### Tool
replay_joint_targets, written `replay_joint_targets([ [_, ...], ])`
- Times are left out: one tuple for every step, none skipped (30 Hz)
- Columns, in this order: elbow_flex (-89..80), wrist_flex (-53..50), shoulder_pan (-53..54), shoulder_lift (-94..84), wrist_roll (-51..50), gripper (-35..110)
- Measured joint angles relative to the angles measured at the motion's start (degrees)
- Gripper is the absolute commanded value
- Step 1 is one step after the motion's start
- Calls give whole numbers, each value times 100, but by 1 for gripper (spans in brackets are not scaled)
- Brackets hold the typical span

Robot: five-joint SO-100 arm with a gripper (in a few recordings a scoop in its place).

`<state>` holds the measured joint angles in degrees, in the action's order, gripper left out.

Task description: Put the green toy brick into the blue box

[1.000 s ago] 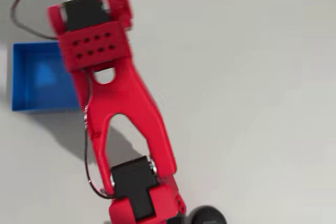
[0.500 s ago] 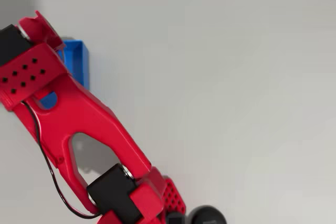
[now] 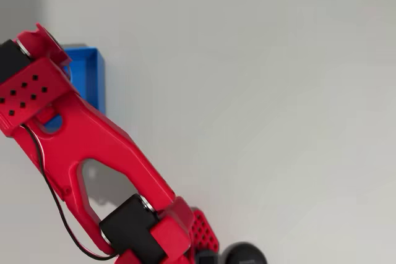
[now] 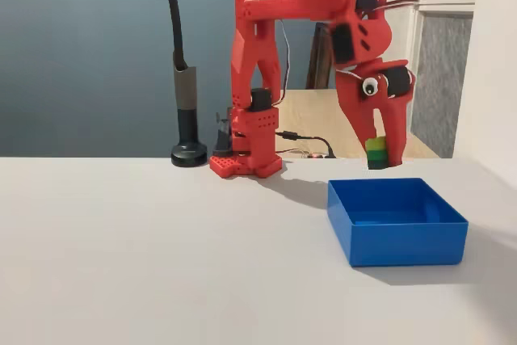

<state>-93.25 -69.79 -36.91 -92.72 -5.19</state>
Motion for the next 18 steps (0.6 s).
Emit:
replay_joint_targets([
  [-97,62,0,0,9,0],
  [-149,114,0,0,9,0],
  [-202,167,0,0,9,0],
  [-237,229,0,0,9,0],
  [-255,272,-26,0,9,0],
  [-290,299,-44,0,9,0],
  [-334,325,-70,0,9,0],
  [-360,360,-79,0,18,0],
  [-422,404,-79,0,26,0],
  [-501,466,-70,0,26,0],
  [-598,536,-62,0,26,0],
  [-703,580,-62,0,53,0],
  [-800,650,-62,0,79,0],
  [-905,721,-70,0,88,0],
  [-993,800,-70,0,97,0],
  [-1046,896,-70,0,105,0],
  [-1099,958,-70,0,149,0],
  [-1187,1020,-70,0,167,0],
])
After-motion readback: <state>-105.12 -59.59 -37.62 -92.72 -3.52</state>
